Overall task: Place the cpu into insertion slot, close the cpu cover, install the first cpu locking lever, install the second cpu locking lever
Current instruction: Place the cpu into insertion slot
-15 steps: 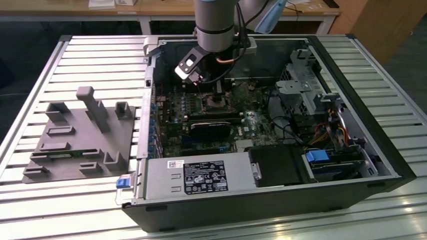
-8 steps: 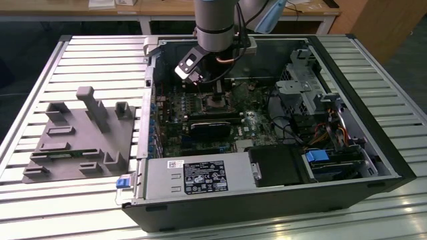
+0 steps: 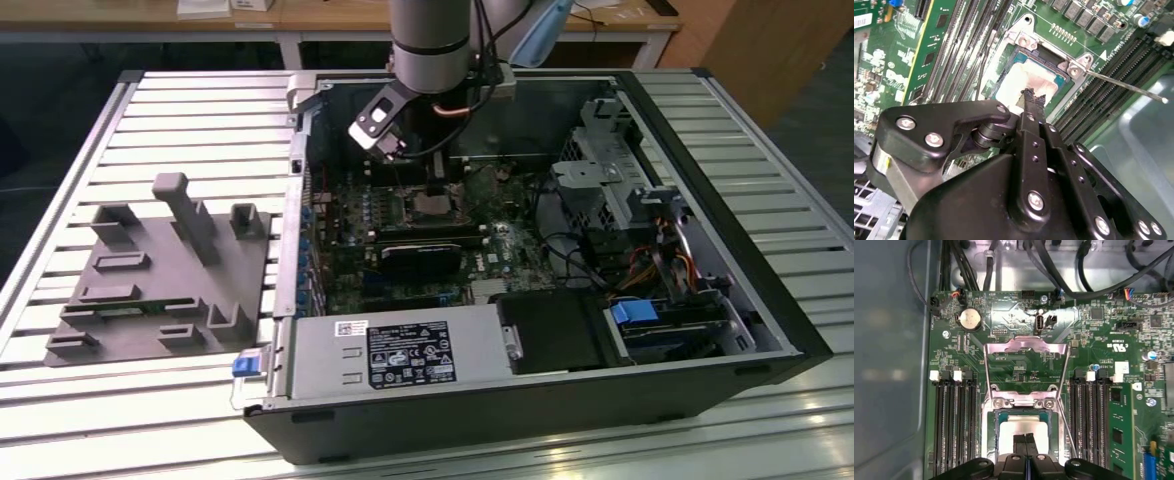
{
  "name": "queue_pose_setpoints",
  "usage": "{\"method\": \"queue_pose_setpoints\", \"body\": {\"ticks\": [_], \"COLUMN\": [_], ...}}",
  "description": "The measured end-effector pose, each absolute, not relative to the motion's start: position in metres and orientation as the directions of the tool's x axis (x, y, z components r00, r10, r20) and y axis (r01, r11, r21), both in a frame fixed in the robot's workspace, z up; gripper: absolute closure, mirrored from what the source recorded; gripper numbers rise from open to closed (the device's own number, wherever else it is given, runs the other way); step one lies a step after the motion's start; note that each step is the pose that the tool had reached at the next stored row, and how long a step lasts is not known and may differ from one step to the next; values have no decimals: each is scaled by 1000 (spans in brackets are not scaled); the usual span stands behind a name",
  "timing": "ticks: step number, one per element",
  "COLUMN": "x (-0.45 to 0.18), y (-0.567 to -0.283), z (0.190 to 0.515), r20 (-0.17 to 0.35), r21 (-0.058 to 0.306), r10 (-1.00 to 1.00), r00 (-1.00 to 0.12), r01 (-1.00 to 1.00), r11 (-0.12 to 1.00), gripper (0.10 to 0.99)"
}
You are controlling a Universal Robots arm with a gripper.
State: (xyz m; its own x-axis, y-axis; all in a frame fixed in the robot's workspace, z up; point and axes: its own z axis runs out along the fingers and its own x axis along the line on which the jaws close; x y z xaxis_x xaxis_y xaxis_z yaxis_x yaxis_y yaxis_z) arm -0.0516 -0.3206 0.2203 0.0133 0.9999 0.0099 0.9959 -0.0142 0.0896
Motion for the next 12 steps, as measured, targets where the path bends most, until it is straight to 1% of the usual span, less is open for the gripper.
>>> {"method": "queue_pose_setpoints", "body": {"ticks": [12], "x": [-52], "y": [-321], "z": [249], "r20": [10], "r21": [90], "r10": [1000], "r00": [13], "r01": [996], "r11": [-14], "gripper": [984]}}
